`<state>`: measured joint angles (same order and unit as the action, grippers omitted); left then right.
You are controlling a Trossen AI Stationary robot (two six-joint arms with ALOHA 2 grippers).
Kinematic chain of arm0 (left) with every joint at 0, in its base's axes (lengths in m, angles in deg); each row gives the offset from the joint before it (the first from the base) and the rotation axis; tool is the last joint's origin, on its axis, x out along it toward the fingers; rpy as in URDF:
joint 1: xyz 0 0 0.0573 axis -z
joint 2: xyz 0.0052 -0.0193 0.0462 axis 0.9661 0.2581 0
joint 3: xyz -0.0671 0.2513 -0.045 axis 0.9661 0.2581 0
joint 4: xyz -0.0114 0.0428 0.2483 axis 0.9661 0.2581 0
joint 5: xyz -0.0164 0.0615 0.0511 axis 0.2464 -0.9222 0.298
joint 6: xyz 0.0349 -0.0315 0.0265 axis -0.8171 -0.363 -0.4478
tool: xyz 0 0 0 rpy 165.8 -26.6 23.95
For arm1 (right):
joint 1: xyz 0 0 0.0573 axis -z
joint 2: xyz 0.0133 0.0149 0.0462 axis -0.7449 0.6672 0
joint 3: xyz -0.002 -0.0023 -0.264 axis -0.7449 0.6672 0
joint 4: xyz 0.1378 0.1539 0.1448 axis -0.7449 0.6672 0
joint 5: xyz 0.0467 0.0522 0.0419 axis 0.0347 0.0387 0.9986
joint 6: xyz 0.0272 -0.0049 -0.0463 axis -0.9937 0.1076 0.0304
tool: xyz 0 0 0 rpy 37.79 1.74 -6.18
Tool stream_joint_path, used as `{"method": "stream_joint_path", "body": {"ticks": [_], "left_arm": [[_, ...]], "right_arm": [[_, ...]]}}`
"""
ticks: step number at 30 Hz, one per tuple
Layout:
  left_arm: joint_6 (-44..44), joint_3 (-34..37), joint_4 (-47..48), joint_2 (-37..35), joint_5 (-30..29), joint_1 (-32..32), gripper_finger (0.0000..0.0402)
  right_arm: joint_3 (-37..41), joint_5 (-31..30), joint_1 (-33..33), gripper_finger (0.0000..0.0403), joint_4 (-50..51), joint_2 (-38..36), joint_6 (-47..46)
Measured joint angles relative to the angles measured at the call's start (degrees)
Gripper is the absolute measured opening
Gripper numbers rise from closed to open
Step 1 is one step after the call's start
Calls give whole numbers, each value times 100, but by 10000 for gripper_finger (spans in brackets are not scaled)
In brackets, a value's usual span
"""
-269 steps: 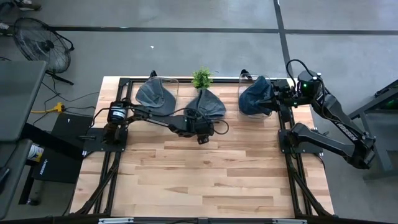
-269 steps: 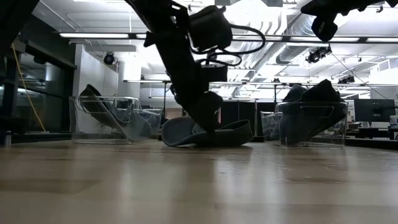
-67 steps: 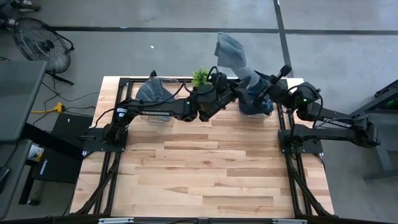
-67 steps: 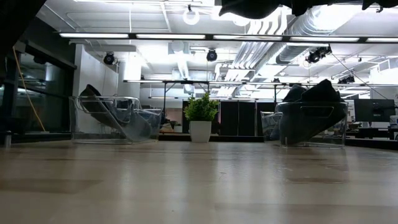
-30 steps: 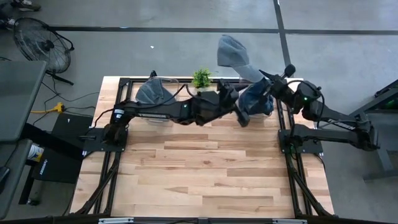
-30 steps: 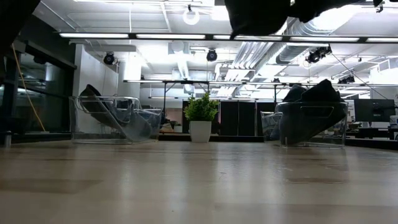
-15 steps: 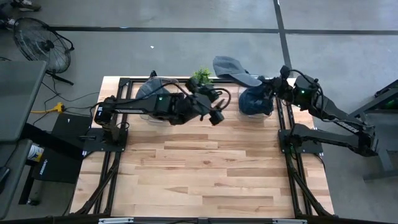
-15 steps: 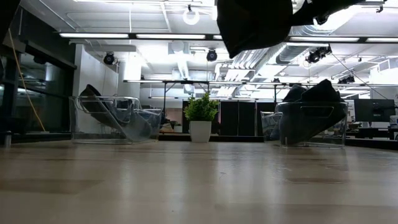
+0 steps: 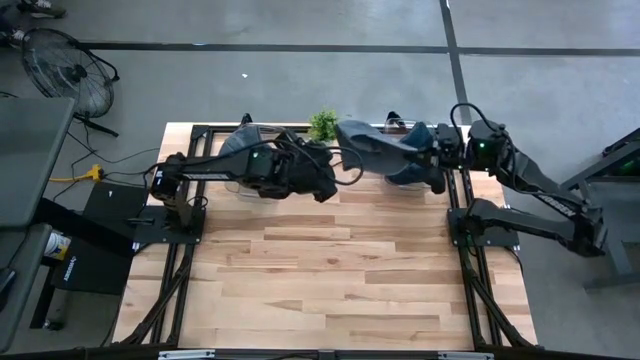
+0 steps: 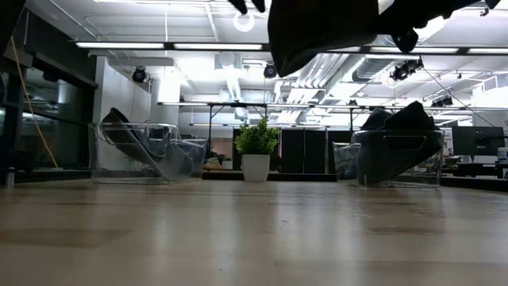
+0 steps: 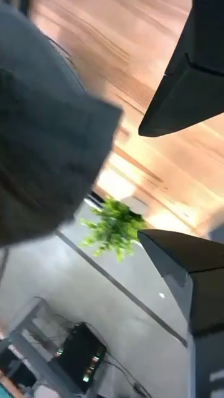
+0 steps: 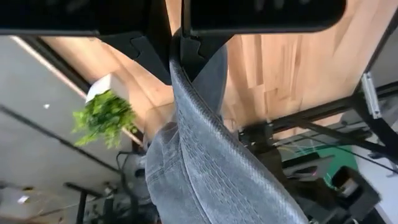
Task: Pick & Place hat
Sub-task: Put the gray cap into the left transparent bin
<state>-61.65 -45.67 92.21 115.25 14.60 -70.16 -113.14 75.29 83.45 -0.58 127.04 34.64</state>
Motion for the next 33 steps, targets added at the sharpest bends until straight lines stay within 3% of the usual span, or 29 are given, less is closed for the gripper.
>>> {"method": "stream_joint_path", "body": {"ticks": [8,15,19,29,33], "left_arm": [[551,155,655,-8,-91,-208,236],[398,1087,-909,11,592,-392,236],[102,1123,-1722,7,977,-456,236],[-87,1135,-2625,-118,1183,-456,236],[-406,1119,-3316,-128,1434,-456,236]], "right_arm": [[573,429,407,4,146,-537,-355],[912,824,525,4,139,-1271,-835],[1026,1153,522,4,245,-1616,-1065],[1036,2213,521,4,318,-2637,-1900],[1026,2290,521,4,301,-2925,-2145]]}}
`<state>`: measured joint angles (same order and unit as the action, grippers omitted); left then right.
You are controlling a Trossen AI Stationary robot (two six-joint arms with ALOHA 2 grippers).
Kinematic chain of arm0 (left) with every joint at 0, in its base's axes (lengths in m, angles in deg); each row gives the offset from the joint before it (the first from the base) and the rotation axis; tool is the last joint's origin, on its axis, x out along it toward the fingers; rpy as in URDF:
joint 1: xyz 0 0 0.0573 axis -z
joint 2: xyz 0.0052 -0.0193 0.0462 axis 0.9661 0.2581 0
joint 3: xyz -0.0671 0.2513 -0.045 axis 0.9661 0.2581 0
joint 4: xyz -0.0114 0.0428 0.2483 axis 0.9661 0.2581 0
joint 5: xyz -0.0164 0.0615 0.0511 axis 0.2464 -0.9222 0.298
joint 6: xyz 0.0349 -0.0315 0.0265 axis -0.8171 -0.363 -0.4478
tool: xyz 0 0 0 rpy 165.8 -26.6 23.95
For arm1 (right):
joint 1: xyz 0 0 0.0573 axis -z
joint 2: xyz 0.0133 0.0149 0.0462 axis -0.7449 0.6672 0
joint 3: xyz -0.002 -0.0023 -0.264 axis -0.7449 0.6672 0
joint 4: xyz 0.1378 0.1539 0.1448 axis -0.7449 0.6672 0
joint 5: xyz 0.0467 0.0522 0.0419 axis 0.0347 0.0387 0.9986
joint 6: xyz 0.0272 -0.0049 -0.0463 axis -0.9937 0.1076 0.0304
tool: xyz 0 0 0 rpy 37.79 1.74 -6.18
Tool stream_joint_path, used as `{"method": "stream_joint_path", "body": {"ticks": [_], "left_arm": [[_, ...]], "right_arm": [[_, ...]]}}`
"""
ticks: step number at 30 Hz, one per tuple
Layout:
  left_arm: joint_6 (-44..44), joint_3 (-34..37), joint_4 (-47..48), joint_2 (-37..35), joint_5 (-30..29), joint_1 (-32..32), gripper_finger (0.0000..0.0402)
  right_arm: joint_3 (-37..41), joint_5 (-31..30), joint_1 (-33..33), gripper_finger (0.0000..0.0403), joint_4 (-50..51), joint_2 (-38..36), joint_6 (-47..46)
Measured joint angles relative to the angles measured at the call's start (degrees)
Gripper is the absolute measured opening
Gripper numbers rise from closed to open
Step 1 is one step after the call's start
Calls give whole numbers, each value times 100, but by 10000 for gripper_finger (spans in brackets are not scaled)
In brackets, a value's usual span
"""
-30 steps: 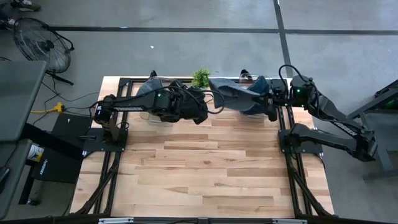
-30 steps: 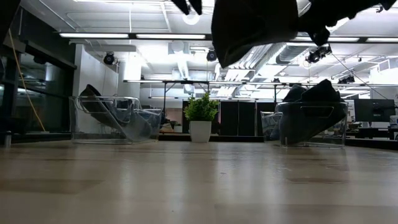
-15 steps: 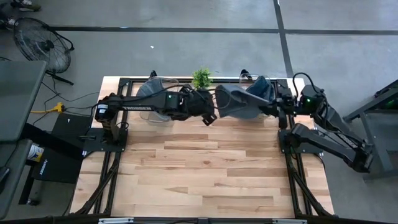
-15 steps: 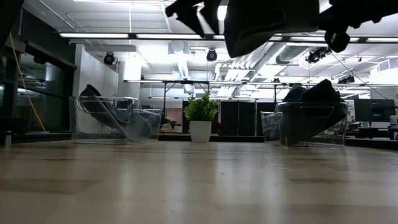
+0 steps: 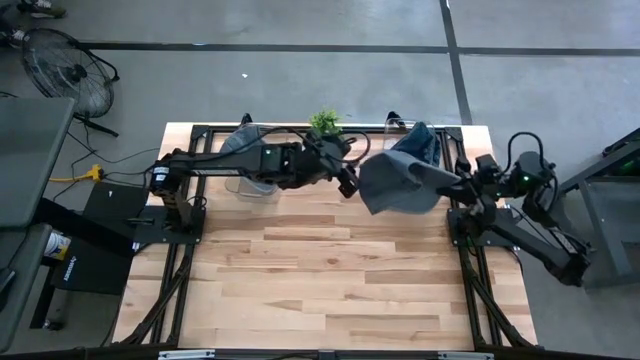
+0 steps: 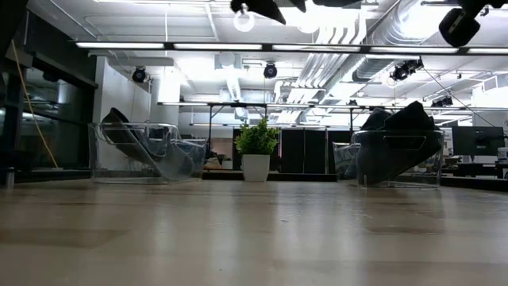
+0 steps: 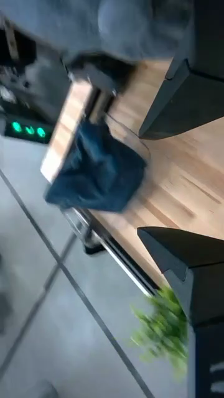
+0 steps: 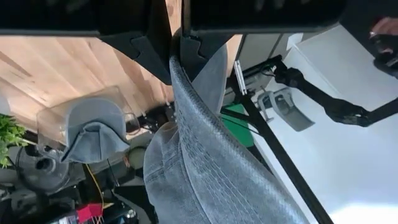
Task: Pick & Place hat
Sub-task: Put the gray cap into the left transparent bin
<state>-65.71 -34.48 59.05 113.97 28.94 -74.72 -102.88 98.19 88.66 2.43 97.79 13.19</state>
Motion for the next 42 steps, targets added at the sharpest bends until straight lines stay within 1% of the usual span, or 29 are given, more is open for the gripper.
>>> {"method": "stream_joint_path", "body": {"ticks": [5,10,14,17,24,31,34,37,39,42], "left_arm": [[-351,2,-639,10,585,0,236],[-500,2,-1139,12,1254,2,236],[-525,2,-1215,12,1626,2,236],[-564,2,-1087,-52,1609,2,236],[-603,-4,-479,-580,1560,1,236],[-527,-2,-778,-652,1977,2,236],[-497,-17,-965,-514,2071,2,236],[-424,30,-903,-435,2218,0,236],[-407,-22,-1092,-351,2187,2,236],[-375,3,-967,-294,2072,2,236]], "right_arm": [[-2,-15,0,4,-14,-95,-20],[-2,-89,0,4,-257,-95,-20],[-4,-69,0,4,-286,-95,-10],[-4,-41,0,4,-236,-95,16],[-4,-89,0,4,-154,-93,200],[-4,-107,0,4,-166,-65,305],[-4,-140,0,4,-185,-28,350],[-4,-137,0,4,-228,2,366],[-4,-109,0,4,-300,8,338],[-6,-41,-2,4,-402,12,300]]}}
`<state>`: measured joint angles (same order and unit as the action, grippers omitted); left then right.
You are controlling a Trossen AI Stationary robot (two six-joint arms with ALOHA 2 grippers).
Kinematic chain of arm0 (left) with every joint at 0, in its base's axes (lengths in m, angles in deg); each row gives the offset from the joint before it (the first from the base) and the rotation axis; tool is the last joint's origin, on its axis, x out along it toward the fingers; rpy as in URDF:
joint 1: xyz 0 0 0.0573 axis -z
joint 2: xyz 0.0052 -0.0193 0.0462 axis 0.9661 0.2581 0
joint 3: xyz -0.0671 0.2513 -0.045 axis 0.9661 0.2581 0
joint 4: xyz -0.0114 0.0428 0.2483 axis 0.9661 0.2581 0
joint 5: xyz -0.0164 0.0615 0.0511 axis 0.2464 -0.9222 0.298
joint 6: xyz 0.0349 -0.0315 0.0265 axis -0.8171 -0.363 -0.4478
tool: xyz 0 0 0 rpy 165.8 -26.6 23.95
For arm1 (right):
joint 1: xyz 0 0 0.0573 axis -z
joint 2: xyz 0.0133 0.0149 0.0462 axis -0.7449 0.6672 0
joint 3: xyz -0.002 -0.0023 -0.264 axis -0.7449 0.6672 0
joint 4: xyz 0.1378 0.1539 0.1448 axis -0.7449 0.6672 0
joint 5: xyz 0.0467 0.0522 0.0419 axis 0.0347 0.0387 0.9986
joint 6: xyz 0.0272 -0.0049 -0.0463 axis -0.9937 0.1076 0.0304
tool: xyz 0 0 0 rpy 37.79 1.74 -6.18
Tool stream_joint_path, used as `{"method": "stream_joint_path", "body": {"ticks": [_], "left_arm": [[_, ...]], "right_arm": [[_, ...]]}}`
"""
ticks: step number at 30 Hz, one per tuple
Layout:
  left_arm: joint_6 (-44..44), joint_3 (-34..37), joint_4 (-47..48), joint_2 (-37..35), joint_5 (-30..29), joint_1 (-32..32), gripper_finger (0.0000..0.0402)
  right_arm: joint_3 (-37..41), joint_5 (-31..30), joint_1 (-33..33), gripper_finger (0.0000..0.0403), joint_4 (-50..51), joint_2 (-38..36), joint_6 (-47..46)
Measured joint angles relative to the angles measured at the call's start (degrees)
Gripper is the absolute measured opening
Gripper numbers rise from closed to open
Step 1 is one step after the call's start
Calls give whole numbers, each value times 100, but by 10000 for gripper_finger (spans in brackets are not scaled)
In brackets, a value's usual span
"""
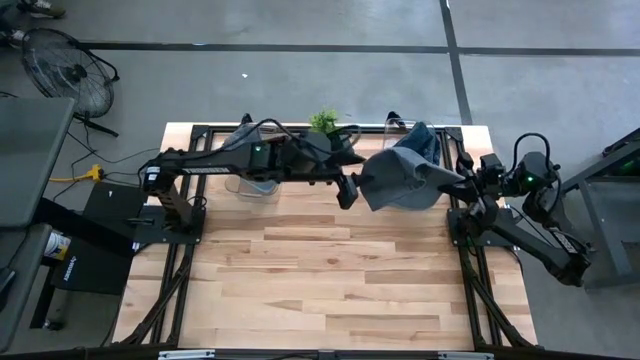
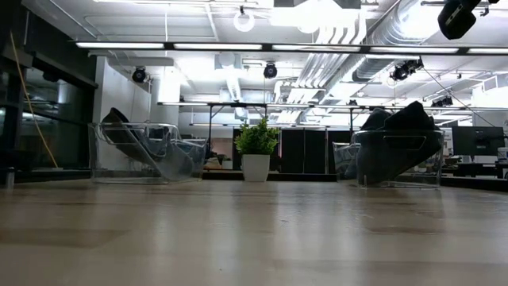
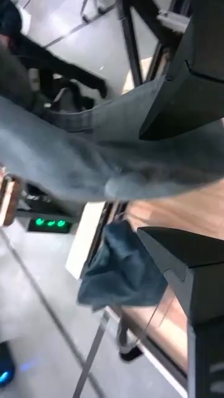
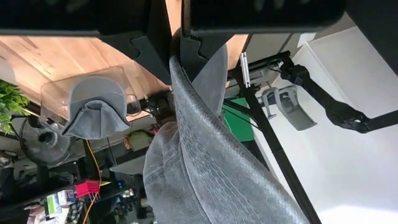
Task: Pick & Place hat
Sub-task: Put the gray cap into the left transparent bin
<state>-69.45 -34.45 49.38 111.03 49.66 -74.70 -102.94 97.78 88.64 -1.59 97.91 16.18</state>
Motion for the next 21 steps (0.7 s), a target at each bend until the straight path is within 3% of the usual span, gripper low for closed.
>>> {"method": "stream_joint_path", "body": {"ticks": [13,21], "left_arm": [[27,-12,-672,69,346,0,236],[171,-15,-954,309,549,0,236]], "right_arm": [[0,-1,0,4,-200,21,-103],[0,29,-2,4,-799,430,-303]]}}
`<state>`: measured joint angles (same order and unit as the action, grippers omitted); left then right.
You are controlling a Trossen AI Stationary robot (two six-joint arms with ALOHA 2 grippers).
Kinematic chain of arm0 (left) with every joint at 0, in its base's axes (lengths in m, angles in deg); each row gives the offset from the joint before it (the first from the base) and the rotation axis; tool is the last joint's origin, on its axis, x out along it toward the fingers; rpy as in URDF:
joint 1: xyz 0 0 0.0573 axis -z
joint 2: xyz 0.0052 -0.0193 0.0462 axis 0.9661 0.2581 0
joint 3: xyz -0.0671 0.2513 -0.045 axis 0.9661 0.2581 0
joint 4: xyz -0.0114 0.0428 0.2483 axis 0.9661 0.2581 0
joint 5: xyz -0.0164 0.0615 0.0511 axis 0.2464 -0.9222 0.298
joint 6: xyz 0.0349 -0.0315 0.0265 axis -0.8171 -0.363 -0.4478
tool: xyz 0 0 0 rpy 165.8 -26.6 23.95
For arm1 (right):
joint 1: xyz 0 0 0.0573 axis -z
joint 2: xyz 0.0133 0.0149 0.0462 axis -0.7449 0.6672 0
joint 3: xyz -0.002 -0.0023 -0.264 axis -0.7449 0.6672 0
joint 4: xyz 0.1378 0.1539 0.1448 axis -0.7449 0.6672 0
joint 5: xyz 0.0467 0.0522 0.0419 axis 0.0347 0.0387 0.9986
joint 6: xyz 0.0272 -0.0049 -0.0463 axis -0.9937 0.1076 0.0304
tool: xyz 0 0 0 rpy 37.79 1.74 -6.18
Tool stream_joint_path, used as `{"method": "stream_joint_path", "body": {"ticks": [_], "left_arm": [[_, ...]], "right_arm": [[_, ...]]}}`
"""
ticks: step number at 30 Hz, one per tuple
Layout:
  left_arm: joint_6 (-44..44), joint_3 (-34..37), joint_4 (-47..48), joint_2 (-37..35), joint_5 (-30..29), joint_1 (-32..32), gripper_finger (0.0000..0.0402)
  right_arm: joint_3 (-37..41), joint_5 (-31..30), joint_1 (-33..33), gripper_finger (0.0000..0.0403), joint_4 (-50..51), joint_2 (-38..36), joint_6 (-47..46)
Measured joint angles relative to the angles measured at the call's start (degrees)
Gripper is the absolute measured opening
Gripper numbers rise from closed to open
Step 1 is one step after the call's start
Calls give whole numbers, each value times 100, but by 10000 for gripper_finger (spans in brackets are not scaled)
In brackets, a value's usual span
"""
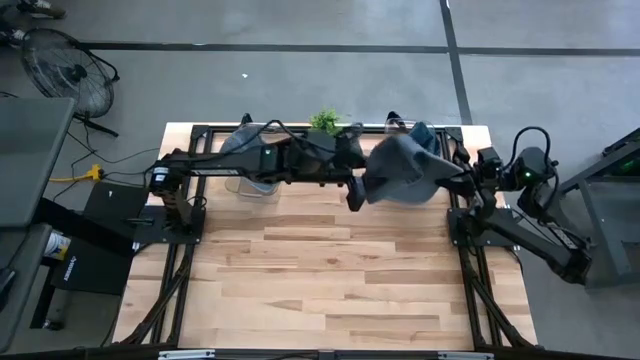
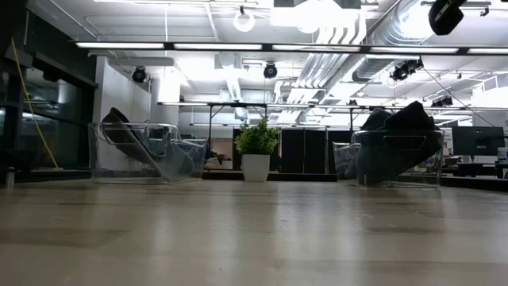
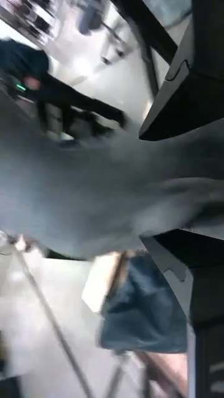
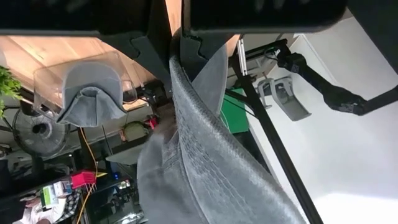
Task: Pick & Place hat
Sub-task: Put the gray cap into the left transparent bin
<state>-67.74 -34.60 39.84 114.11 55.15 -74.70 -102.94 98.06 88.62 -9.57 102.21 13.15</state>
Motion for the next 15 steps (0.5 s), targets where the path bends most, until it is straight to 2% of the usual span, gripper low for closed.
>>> {"method": "stream_joint_path", "body": {"ticks": [4,7,10,15], "left_arm": [[72,27,-85,40,-137,4,235],[114,3,-166,-6,-330,2,218],[112,13,-100,21,-456,2,178],[128,12,-133,16,-542,0,70]], "right_arm": [[0,104,-2,4,-175,176,-55],[0,174,-2,4,-229,213,-58],[0,172,-2,4,-218,213,-58],[0,172,-2,4,-214,213,-55]]}}
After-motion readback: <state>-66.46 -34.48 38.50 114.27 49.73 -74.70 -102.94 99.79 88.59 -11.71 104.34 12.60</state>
